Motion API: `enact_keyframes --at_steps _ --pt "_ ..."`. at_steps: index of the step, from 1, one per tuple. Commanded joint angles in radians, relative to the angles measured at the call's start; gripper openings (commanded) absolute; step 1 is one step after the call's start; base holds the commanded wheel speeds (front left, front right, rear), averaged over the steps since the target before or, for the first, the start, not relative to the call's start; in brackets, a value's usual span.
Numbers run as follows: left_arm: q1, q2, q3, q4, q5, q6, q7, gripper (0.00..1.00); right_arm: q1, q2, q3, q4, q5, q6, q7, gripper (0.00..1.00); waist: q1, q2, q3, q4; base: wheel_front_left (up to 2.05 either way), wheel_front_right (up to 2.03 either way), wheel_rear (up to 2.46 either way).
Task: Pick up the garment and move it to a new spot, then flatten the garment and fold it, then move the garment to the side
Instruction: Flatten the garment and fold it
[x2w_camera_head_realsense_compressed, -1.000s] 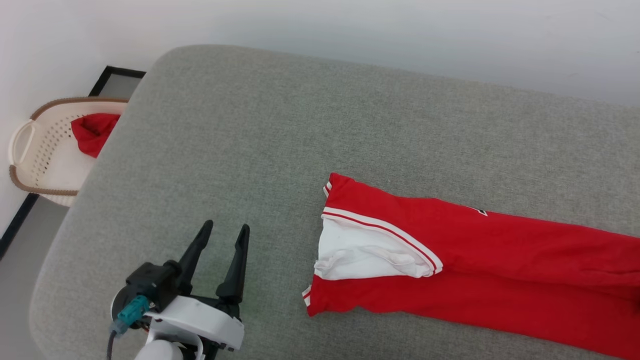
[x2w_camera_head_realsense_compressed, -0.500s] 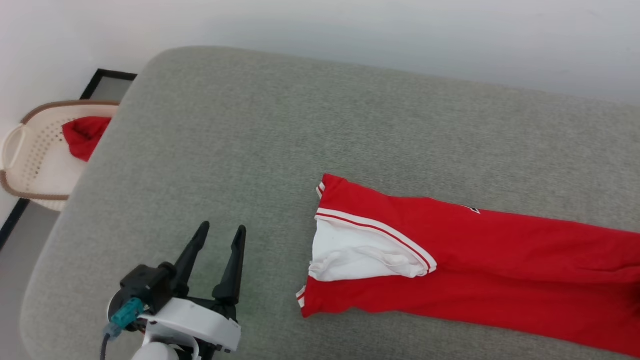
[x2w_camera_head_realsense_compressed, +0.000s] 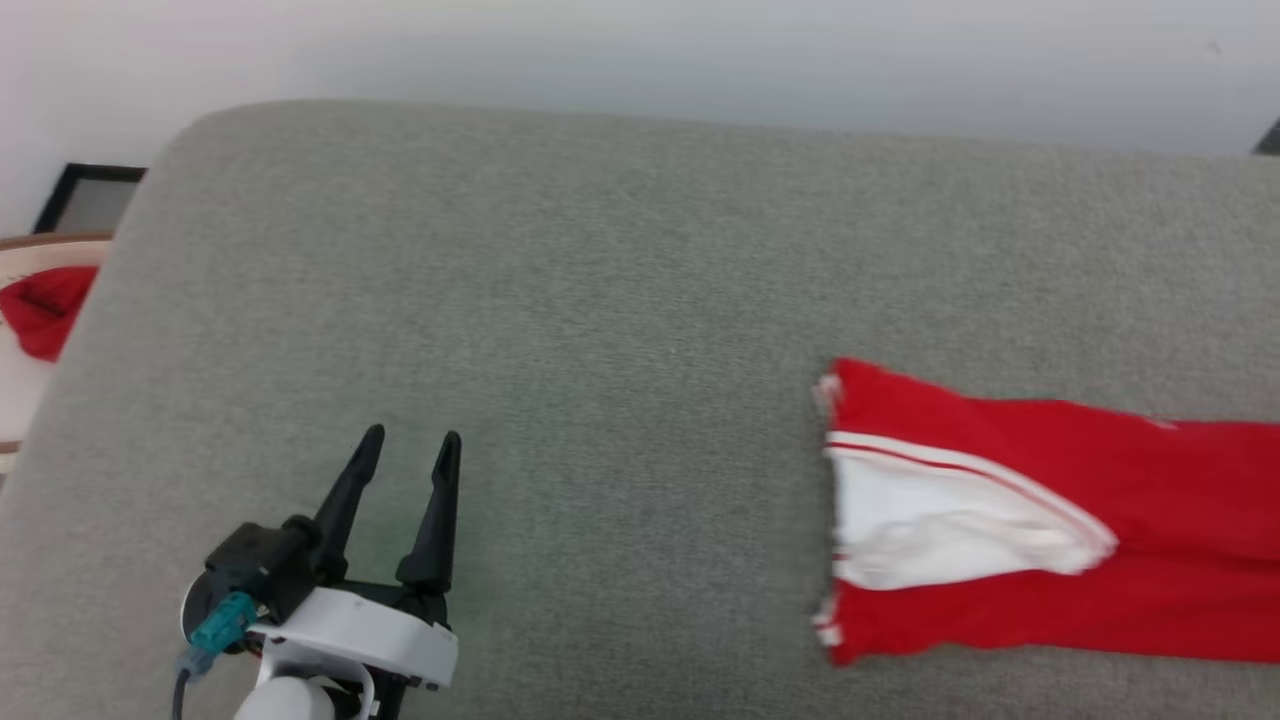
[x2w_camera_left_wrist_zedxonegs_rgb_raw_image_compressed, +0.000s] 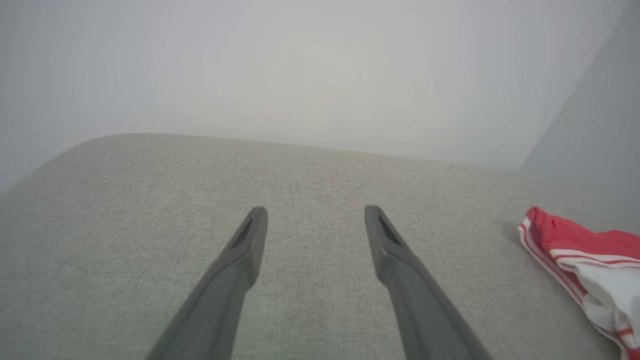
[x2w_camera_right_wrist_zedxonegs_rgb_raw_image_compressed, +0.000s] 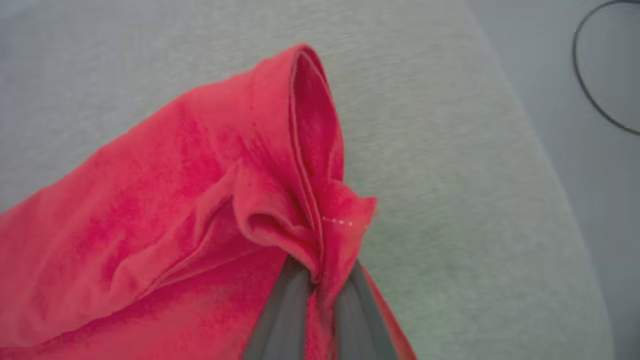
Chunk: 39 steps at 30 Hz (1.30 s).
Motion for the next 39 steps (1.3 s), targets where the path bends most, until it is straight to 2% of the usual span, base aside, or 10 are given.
enact_keyframes --at_steps 1,4,7,11,19,20,21,28,33,39 --pt "-0.011 0.000 0.003 -0.003 0.009 -0.001 -0.001 1.00 -0.003 -0.023 -0.040 0.029 -0.009 -0.001 -0.029 0.00 0.0000 0.0000 0.026 -0.030 0.00 0.00 0.00" --pt "-0.017 0.001 0.007 -0.005 0.013 -0.001 -0.001 1.00 -0.021 -0.051 -0.069 0.063 -0.018 -0.001 -0.065 0.00 0.0000 0.0000 0.033 -0.041 0.00 0.00 0.00" --pt "-0.018 0.002 0.011 -0.003 0.015 -0.001 -0.001 1.00 -0.029 -0.050 -0.060 0.064 -0.010 -0.001 -0.076 0.00 0.0000 0.0000 0.032 -0.049 0.00 0.00 0.00" --pt "-0.004 0.001 0.013 0.008 0.015 -0.001 -0.001 1.00 -0.019 -0.035 0.048 -0.011 0.021 -0.001 -0.069 0.00 0.0000 0.0000 0.012 -0.065 0.00 0.00 0.00" --pt "0.022 -0.008 0.018 0.016 0.002 -0.002 -0.001 1.00 0.013 0.009 0.306 -0.290 0.110 -0.001 -0.009 0.00 0.0000 0.0000 -0.030 -0.070 0.00 0.00 0.00" --pt "0.022 -0.008 0.018 0.016 0.002 -0.002 -0.001 1.00 0.013 0.009 0.306 -0.290 0.110 -0.001 -0.009 0.00 0.0000 0.0000 -0.030 -0.070 0.00 0.00 0.00" --pt "0.027 -0.011 0.018 0.016 -0.001 -0.002 -0.001 1.00 0.016 0.028 0.373 -0.362 0.125 -0.001 0.014 0.00 0.0000 0.0000 -0.039 -0.064 0.00 0.00 0.00" --pt "0.037 -0.020 0.017 0.013 -0.010 -0.002 -0.001 1.00 -0.003 0.089 0.528 -0.502 0.163 -0.001 0.068 0.00 0.0000 0.0000 -0.051 -0.031 0.00 0.00 0.00" --pt "0.044 -0.025 0.019 0.012 -0.010 -0.002 -0.001 1.00 -0.026 0.125 0.615 -0.526 0.166 -0.001 0.066 0.00 0.0000 0.0000 -0.053 0.009 0.00 0.00 0.00" --pt "0.052 -0.030 0.019 0.010 -0.014 -0.002 -0.001 1.00 -0.047 0.142 0.692 -0.485 0.145 -0.001 0.048 0.00 0.0000 0.0000 -0.049 0.043 0.00 0.00 0.00"
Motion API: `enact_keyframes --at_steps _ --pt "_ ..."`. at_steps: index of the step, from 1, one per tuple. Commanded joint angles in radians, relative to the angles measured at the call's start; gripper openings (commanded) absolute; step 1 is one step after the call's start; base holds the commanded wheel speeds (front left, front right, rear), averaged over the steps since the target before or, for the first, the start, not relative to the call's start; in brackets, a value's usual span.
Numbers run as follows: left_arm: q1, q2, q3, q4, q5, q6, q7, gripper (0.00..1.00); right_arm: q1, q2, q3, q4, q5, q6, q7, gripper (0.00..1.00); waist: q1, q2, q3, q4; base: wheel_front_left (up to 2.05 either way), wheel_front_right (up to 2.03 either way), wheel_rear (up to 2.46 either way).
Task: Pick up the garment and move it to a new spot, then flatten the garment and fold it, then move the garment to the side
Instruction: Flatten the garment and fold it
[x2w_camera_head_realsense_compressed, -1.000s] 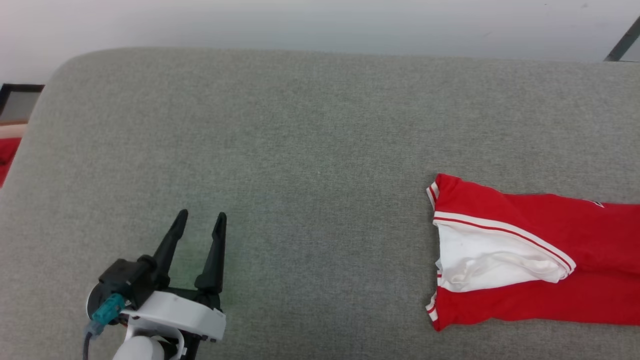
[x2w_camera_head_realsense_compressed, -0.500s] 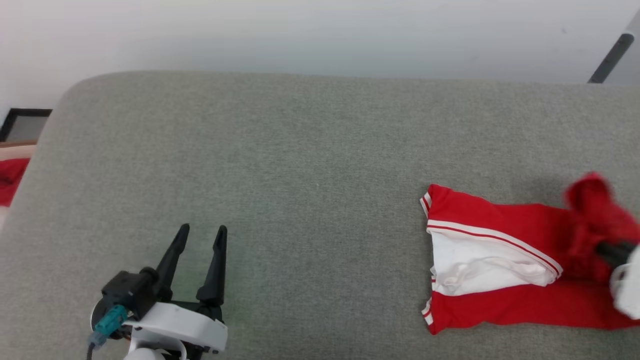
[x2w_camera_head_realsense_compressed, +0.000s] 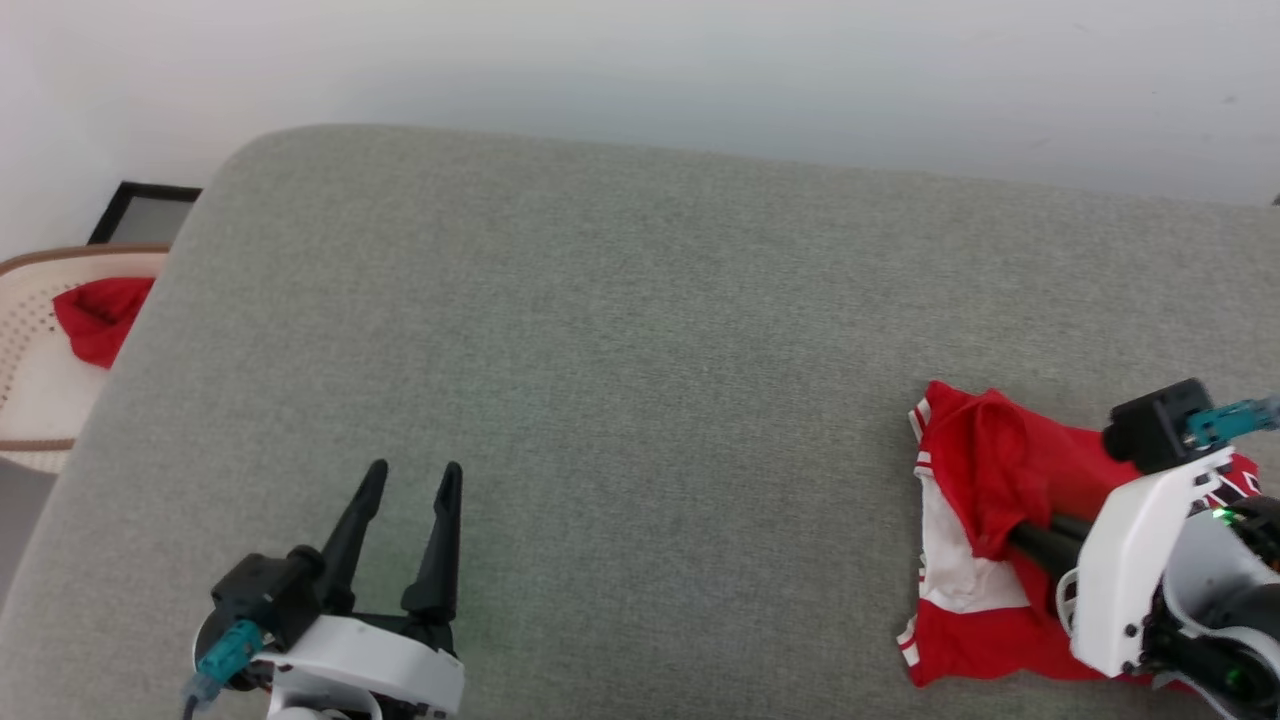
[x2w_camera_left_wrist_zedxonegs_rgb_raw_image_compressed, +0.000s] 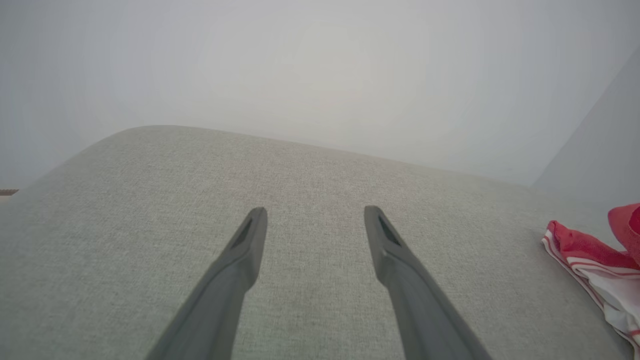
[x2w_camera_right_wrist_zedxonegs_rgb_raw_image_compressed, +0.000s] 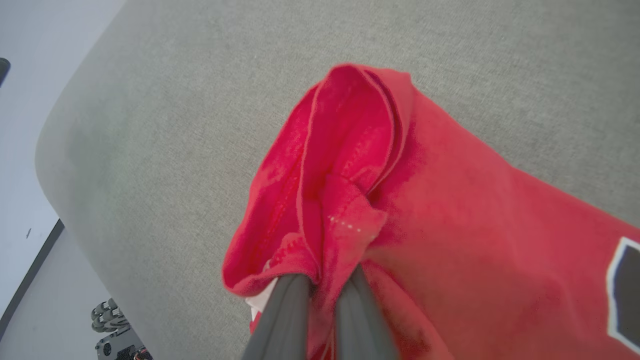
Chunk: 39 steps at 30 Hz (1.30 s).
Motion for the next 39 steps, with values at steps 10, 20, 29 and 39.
enact_keyframes --at_steps 10,20,29,39 --pt "-0.009 -0.016 -0.028 0.016 -0.009 -0.002 -0.001 1.00 -0.028 0.014 0.075 0.176 -0.017 -0.001 -0.096 0.00 0.0000 0.0000 0.000 0.038 0.00 0.00 0.00" --pt "0.017 -0.002 -0.024 0.027 -0.017 -0.002 -0.001 1.00 -0.041 0.014 0.091 0.191 0.034 -0.001 -0.169 1.00 0.0000 0.0000 -0.041 -0.007 0.00 0.00 0.00" --pt "0.030 0.023 -0.036 0.042 -0.028 -0.002 -0.001 1.00 0.002 -0.047 0.021 0.159 0.074 -0.001 -0.300 1.00 0.0000 0.0000 -0.082 -0.084 0.00 0.00 0.00" --pt "0.051 0.051 -0.044 0.079 -0.049 -0.002 -0.001 1.00 0.055 -0.089 0.012 0.222 0.036 -0.001 -0.528 1.00 0.0000 0.0000 -0.138 -0.160 0.00 0.00 0.00"
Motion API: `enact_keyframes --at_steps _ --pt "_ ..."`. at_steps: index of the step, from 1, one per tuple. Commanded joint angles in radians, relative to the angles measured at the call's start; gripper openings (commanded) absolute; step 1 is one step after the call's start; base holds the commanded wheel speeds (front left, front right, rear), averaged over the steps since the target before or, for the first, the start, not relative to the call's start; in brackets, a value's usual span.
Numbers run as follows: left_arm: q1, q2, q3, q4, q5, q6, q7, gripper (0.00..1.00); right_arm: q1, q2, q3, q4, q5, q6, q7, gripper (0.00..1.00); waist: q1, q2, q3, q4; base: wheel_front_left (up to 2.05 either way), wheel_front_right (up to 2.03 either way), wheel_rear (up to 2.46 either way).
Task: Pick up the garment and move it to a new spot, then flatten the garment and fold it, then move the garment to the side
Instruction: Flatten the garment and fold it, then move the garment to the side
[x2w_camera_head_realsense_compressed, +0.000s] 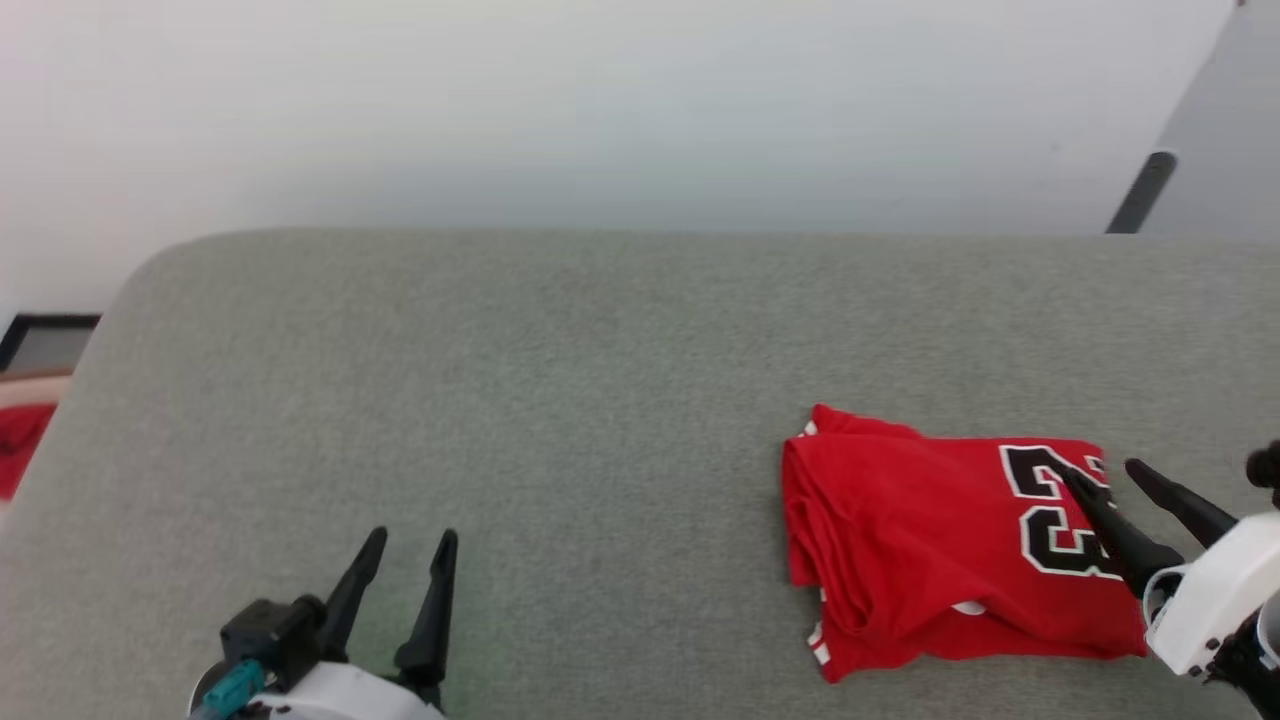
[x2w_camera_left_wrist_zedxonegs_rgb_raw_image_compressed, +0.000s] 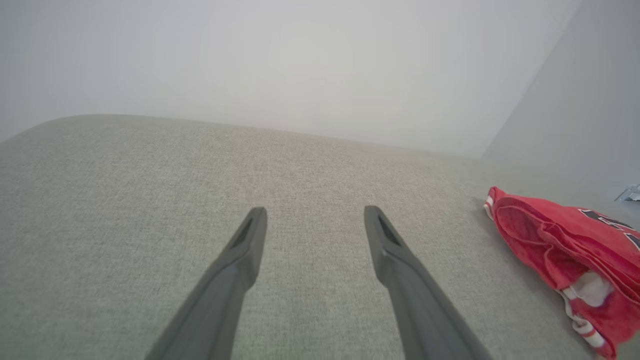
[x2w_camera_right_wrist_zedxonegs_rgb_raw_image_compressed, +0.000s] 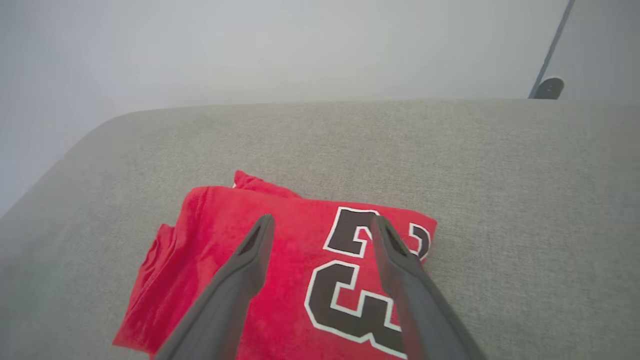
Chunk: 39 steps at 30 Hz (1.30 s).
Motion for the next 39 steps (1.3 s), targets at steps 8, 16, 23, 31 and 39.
enact_keyframes --at_steps 8,16,23,31,39 --pt "0.054 0.031 0.018 0.024 -0.018 -0.002 -0.001 1.00 0.063 0.027 -0.015 0.055 -0.008 -0.001 -0.227 1.00 0.0000 0.0000 -0.074 -0.067 0.00 0.00 0.00" --pt "0.097 0.032 0.056 0.008 -0.009 -0.002 -0.001 1.00 0.116 0.056 -0.013 0.065 -0.075 -0.001 -0.368 1.00 0.0000 0.0000 -0.105 -0.068 0.00 0.00 0.00" --pt "0.134 0.045 0.087 -0.017 0.004 -0.002 -0.001 1.00 0.154 0.112 -0.032 0.062 -0.110 -0.001 -0.421 1.00 0.0000 0.0000 -0.119 -0.066 0.00 0.00 0.00" --pt "0.192 0.049 0.107 -0.067 0.034 0.009 -0.001 1.00 0.169 0.166 -0.101 0.053 -0.155 -0.001 -0.450 1.00 0.0000 0.0000 -0.119 -0.066 0.00 0.00 0.00" --pt "0.230 0.044 0.123 -0.141 0.051 0.023 -0.001 1.00 0.208 0.187 -0.151 0.013 -0.194 -0.001 -0.428 1.00 0.0000 0.0000 -0.113 -0.049 0.00 0.00 0.00"
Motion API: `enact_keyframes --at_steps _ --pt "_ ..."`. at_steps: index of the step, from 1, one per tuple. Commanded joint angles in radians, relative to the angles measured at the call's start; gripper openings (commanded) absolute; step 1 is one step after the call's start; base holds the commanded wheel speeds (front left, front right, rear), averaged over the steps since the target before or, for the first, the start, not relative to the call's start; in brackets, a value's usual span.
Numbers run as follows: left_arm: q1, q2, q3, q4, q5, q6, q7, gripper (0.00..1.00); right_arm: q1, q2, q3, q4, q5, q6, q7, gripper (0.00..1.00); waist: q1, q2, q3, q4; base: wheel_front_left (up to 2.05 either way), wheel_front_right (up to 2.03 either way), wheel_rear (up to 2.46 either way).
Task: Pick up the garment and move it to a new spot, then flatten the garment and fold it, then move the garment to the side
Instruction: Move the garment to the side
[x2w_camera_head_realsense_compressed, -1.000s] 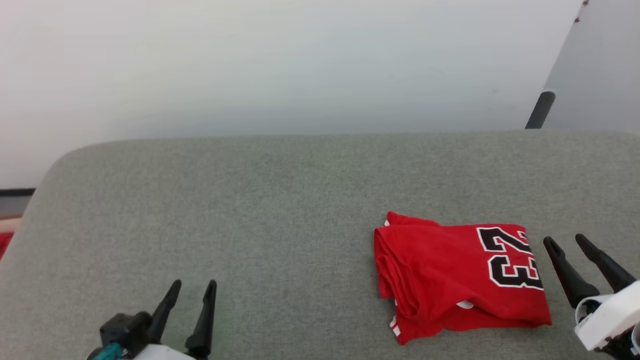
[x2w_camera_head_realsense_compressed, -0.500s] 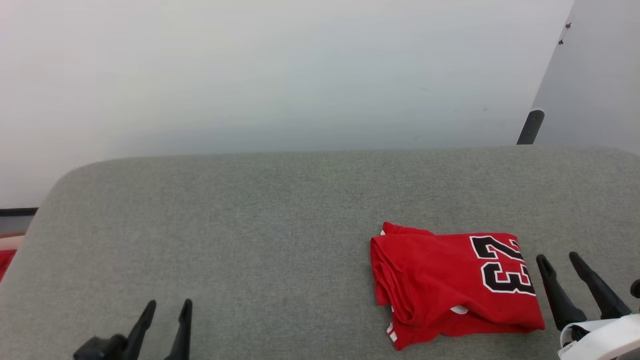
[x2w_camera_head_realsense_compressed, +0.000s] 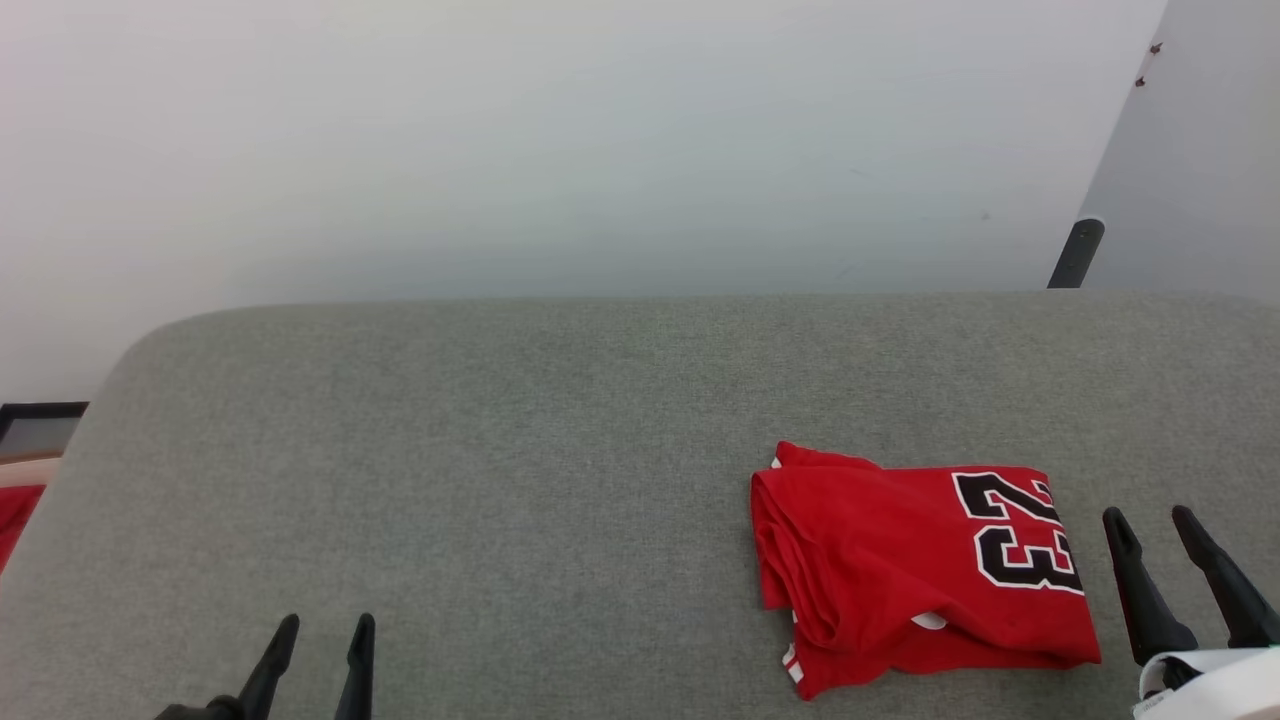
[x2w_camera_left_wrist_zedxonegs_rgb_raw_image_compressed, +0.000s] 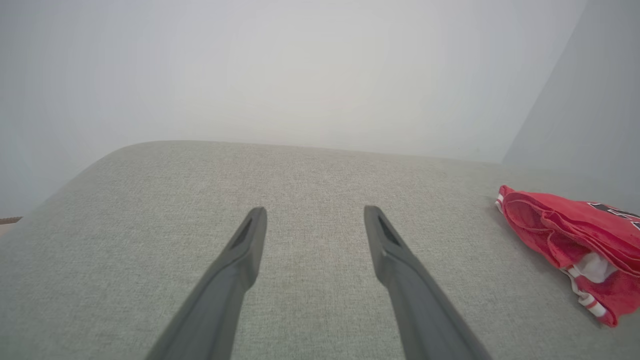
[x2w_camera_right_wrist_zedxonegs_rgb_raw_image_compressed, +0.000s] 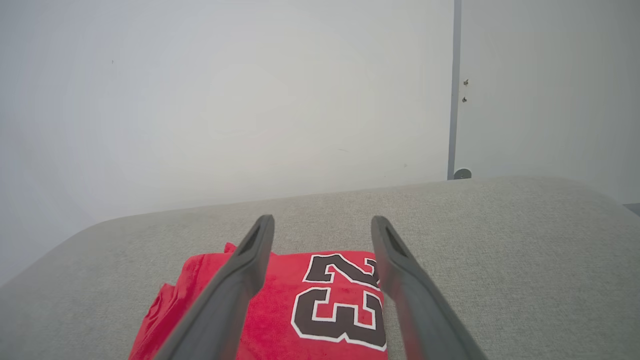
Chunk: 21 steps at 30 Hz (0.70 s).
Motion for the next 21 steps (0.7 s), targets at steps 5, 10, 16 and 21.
enact_keyframes --at_steps 5,10,16,21 --pt "0.031 -0.005 0.007 -0.040 0.010 0.014 0.000 1.00 0.040 0.014 -0.036 -0.033 -0.019 -0.001 0.020 1.00 0.0000 0.0000 0.002 0.007 0.00 0.00 0.00" --pt "0.044 -0.010 0.009 -0.061 0.008 0.020 -0.001 1.00 0.053 0.030 -0.050 -0.042 -0.026 -0.001 0.028 1.00 0.0000 0.0000 0.005 0.010 0.00 0.00 0.00" --pt "0.040 -0.011 0.004 -0.067 0.001 0.021 -0.001 1.00 0.046 0.036 -0.059 -0.049 -0.032 -0.001 0.043 1.00 0.0000 0.0000 0.012 0.015 0.00 0.00 0.00" --pt "0.037 -0.011 -0.002 -0.070 -0.002 0.021 -0.001 1.00 0.048 0.039 -0.067 -0.056 -0.036 -0.001 0.047 1.00 0.0000 0.0000 0.013 0.018 0.00 0.00 0.00"
